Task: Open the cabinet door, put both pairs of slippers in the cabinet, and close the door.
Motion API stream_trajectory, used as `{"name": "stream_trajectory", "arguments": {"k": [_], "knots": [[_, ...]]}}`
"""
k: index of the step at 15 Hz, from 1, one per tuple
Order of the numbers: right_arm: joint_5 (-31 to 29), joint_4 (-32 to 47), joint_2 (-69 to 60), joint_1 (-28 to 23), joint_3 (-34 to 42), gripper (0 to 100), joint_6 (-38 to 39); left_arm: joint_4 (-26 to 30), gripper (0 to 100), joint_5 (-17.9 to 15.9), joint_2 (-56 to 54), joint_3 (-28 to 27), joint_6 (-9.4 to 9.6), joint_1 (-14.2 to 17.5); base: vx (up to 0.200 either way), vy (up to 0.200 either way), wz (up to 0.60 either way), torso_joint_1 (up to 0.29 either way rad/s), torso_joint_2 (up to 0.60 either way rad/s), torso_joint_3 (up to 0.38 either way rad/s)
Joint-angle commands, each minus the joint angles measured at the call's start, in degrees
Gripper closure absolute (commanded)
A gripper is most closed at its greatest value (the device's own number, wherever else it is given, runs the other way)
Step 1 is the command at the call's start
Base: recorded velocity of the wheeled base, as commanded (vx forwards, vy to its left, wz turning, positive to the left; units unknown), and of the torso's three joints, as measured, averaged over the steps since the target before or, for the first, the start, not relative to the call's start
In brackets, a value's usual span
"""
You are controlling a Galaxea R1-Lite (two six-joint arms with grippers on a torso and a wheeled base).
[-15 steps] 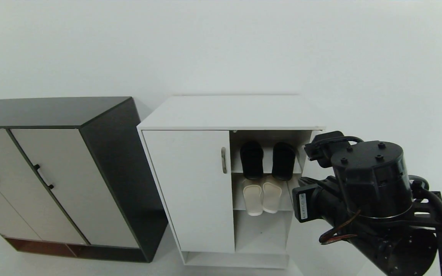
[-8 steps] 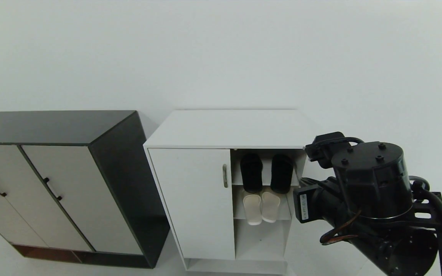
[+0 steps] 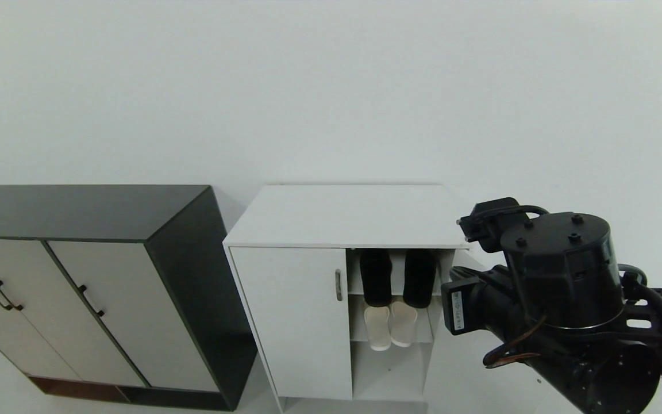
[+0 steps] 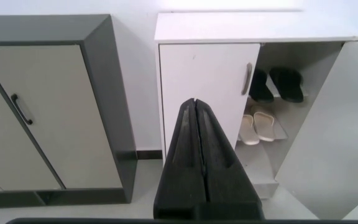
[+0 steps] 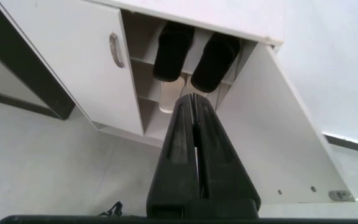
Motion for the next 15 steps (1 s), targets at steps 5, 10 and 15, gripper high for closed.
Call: {"name": "stream_trajectory", "arguments": {"k": [5, 10, 15], "knots": [[-0.09, -2.65, -0.02, -0.12, 1.88, 100, -2.08, -0.02, 100, -0.02, -0.01, 0.0, 0.0, 0.02, 0.0, 0.0, 0.0, 0.144, -0.31, -0.164], [0.09, -2.92, 0.07, -0.2, 2.67, 100, -2.78, -0.02, 100, -0.02, -0.01, 0.0, 0.0, 0.02, 0.0, 0.0, 0.0, 0.0, 0.0, 0.0], [0.26, -2.92, 0.07, -0.2, 3.28, 100, -3.49, -0.02, 100, 0.07, -0.01, 0.0, 0.0, 0.02, 0.0, 0.0, -0.12, 0.0, 0.0, 0.0]]}}
